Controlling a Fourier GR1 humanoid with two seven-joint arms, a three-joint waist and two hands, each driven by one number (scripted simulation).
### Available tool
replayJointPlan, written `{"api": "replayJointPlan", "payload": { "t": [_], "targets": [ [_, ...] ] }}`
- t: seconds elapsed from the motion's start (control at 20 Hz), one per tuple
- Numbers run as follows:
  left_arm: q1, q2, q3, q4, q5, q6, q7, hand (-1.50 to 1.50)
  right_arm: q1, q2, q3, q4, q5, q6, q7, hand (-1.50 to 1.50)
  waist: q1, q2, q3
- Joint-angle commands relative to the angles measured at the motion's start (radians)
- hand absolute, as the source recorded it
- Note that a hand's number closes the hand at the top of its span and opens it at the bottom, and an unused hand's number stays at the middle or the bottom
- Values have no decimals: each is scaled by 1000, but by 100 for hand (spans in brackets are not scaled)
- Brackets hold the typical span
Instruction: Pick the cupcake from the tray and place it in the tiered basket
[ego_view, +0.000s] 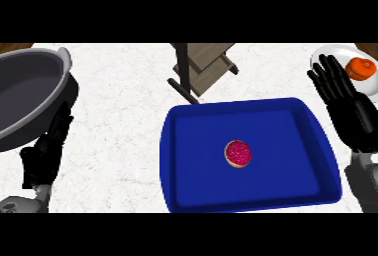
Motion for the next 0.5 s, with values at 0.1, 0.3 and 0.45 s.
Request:
{"api": "replayJointPlan", "payload": {
  "t": [0.1,0.3,0.45],
  "targets": [
    [-46,-96,-83,-3,-3,-74,-27,0,-79,154,237,8,143,-72,107,-150,26,-1,-8],
    [-77,-141,-139,-10,47,-178,-25,0,-172,93,387,60,416,-136,177,-150,32,-3,-18],
    [-105,-165,-135,21,55,-196,-13,0,-107,399,471,208,235,-199,110,-150,28,3,-5]
  ]
}}
